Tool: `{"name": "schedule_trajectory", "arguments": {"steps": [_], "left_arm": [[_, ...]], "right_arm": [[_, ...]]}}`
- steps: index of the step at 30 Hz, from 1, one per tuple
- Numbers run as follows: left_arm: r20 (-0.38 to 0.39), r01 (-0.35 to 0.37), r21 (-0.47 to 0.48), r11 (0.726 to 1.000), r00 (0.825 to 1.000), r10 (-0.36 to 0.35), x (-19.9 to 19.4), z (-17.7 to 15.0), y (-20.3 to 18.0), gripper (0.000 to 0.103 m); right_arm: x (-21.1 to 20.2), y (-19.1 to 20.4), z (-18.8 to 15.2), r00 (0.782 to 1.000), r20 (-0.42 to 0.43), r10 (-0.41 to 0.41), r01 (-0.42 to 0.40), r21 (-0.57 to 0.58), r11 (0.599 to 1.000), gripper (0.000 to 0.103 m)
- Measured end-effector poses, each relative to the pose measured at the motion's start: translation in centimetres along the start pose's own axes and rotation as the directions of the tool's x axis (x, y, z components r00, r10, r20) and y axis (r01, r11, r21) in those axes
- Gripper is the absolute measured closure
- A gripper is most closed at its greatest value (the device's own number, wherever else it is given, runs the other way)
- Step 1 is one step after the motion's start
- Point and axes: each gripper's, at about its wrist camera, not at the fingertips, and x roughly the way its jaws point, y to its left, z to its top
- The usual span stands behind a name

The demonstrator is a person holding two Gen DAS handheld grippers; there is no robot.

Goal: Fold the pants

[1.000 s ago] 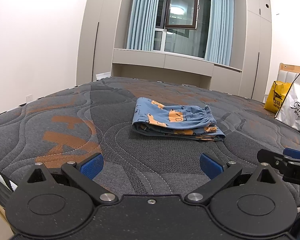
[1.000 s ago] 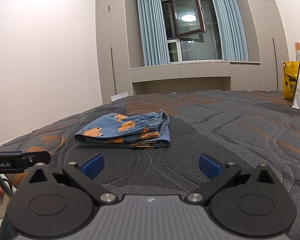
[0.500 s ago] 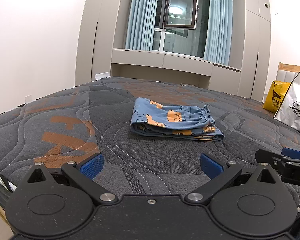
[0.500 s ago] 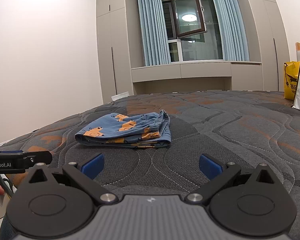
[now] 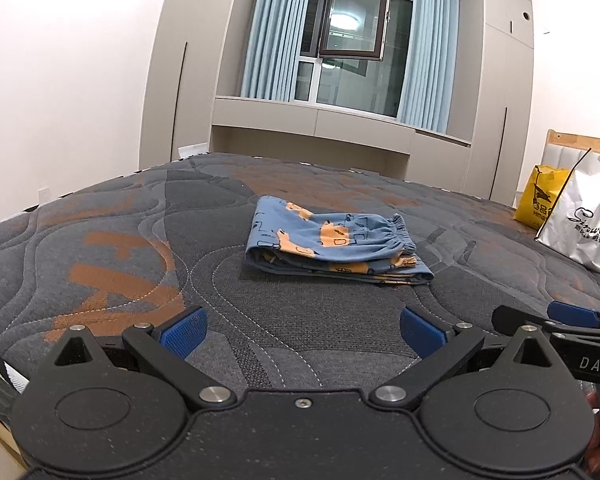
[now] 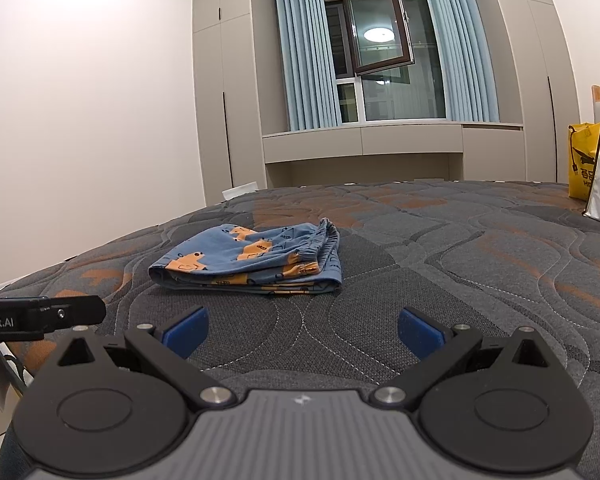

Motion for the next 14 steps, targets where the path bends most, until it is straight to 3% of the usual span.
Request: {"name": "schedule_trajectory", "arguments": {"steps": [14], "left_arm": [[0.001,0.007,-0.002,1.0,1.0,-0.007,0.19,-0.11,0.32,0.001]], "right_arm": [[0.04,-0.15,-0.2,1.0,-0.013,-0.002,0.002,-0.005,1.0,0.0]]}}
